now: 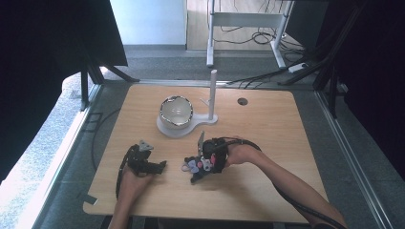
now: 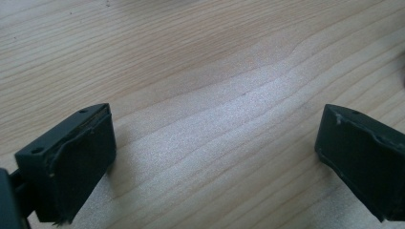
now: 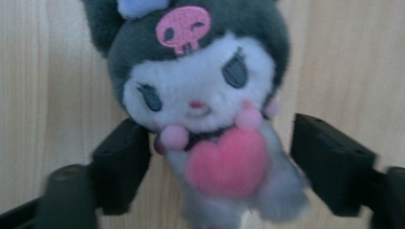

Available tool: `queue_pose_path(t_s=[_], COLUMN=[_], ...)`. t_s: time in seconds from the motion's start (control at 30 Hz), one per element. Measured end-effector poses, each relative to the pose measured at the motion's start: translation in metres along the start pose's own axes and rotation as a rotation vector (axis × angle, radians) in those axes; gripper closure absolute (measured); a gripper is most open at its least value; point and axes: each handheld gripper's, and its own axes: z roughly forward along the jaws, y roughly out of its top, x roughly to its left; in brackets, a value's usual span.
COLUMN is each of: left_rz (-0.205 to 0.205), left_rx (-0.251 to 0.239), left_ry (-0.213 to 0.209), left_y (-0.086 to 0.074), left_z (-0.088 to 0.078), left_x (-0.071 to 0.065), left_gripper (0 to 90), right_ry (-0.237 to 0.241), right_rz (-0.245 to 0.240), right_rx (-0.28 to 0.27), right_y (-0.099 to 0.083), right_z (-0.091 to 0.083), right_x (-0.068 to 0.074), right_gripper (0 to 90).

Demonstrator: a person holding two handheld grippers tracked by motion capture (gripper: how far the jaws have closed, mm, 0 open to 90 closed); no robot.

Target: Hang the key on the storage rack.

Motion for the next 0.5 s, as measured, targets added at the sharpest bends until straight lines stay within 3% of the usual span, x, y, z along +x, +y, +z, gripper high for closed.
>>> queue_pose_path(t_s=[0.1,0.2,0.5], left_rz=[0.0,0.0,-0.001], left_rx=[0.0,0.0,0.0], left_ry=[0.0,0.0,0.0], left_y=[0.0,0.0,0.0], left_z=[0.0,0.0,0.0], left_x=[0.0,0.0,-0.0001], left_gripper=[0.1,0.0,0.0], right_ry=[0.003,0.003,0.033], right_rz=[-0.03,-0.011,0.064], right_rx=[0.04,0.074,0.046], right_y=[0.0051,0.0072,0.0006], right_z=[0.0031,0.0027,-0.0054], right_x=[0.0017,0.0007,-0.0027], right_gripper=[35.0,39.8,43.2])
